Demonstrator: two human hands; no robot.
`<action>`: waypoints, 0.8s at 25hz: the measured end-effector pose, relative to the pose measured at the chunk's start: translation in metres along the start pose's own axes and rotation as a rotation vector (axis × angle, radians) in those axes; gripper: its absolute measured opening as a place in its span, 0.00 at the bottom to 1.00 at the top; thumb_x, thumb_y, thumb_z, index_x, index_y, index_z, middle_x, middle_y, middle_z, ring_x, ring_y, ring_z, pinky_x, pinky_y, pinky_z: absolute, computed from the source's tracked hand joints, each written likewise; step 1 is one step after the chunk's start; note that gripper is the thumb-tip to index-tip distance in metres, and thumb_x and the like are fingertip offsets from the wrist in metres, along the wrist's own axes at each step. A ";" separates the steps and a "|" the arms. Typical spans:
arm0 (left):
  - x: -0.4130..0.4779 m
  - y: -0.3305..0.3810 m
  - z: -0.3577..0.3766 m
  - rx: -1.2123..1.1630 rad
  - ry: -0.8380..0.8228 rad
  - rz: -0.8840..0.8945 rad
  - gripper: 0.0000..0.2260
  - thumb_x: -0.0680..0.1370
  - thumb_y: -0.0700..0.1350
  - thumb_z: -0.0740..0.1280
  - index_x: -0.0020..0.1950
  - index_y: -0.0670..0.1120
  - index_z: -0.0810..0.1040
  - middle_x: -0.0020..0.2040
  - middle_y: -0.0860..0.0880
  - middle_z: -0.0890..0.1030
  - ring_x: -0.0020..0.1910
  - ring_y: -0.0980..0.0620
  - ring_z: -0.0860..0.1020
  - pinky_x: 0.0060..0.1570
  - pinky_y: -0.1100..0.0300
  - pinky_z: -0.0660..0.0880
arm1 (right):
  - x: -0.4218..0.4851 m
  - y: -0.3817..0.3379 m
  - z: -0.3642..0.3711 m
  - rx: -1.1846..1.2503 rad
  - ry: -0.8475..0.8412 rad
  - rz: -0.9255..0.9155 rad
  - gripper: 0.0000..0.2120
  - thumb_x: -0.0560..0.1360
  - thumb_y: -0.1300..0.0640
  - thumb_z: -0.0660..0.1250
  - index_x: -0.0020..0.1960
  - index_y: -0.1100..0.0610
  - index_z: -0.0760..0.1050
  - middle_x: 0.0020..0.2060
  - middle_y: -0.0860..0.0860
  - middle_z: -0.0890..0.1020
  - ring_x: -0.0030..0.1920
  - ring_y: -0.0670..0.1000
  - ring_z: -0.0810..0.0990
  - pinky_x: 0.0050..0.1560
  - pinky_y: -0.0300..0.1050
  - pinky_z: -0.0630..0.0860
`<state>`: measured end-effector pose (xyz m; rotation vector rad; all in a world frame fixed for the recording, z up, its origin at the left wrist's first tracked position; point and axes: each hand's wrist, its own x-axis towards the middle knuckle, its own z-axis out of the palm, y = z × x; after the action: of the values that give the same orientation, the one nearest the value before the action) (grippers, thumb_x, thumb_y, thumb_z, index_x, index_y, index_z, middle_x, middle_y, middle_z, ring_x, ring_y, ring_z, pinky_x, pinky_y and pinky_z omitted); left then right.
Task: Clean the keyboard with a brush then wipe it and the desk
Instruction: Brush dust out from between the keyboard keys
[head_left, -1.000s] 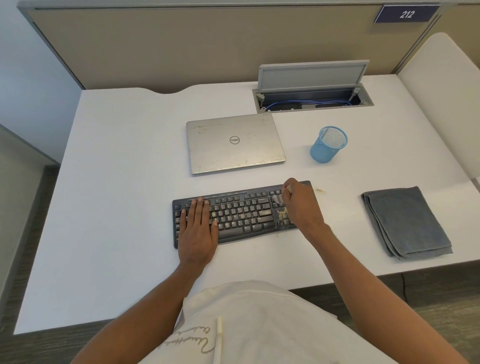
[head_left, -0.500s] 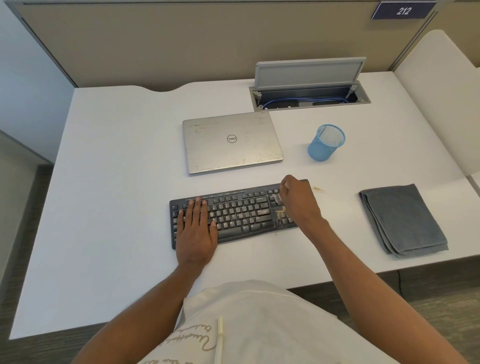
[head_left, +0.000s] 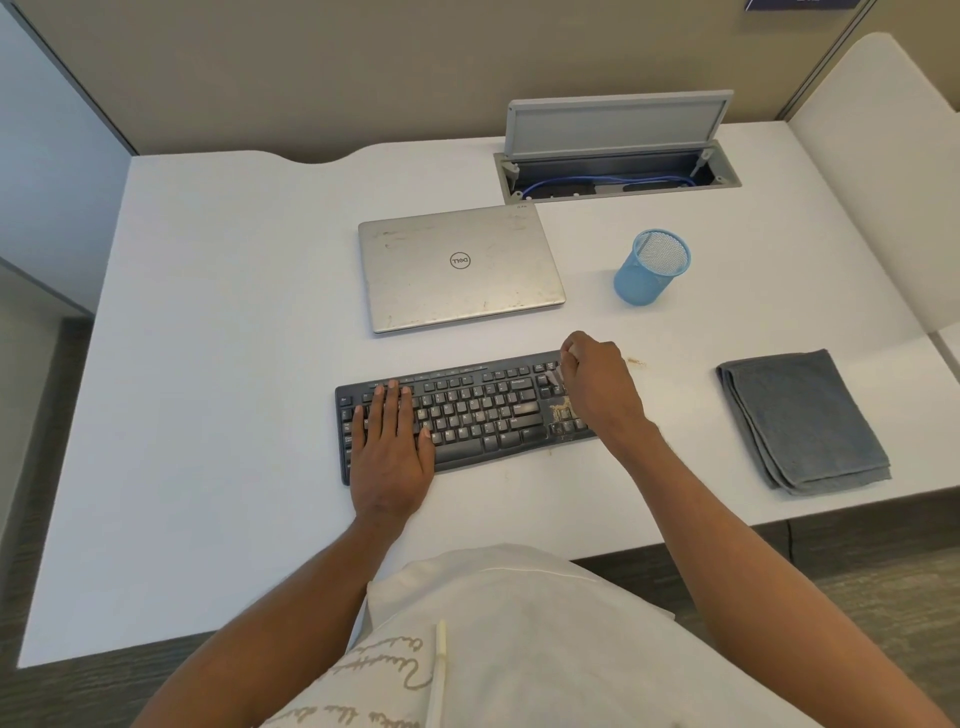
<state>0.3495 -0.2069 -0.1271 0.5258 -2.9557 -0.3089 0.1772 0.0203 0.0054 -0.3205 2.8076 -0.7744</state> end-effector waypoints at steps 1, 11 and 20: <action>0.000 0.000 0.000 0.001 0.000 -0.001 0.29 0.87 0.53 0.49 0.85 0.41 0.61 0.84 0.42 0.63 0.85 0.43 0.58 0.84 0.40 0.52 | -0.001 0.001 0.001 -0.027 0.001 0.002 0.09 0.83 0.61 0.57 0.51 0.61 0.74 0.38 0.57 0.80 0.38 0.57 0.80 0.37 0.54 0.78; 0.000 0.000 -0.002 0.001 -0.019 -0.006 0.29 0.86 0.54 0.47 0.85 0.42 0.60 0.85 0.43 0.61 0.85 0.44 0.56 0.84 0.41 0.50 | 0.004 -0.002 -0.008 0.005 0.055 -0.030 0.08 0.81 0.60 0.58 0.48 0.55 0.75 0.33 0.49 0.80 0.37 0.57 0.80 0.40 0.56 0.79; 0.000 0.001 -0.001 -0.007 -0.005 -0.009 0.29 0.86 0.54 0.49 0.85 0.41 0.61 0.85 0.42 0.62 0.85 0.43 0.58 0.84 0.40 0.52 | -0.005 0.009 -0.005 0.033 0.026 0.042 0.08 0.81 0.61 0.57 0.47 0.60 0.75 0.39 0.53 0.79 0.36 0.52 0.75 0.34 0.48 0.74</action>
<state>0.3498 -0.2064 -0.1262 0.5379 -2.9568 -0.3218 0.1793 0.0312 0.0057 -0.2470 2.8130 -0.8204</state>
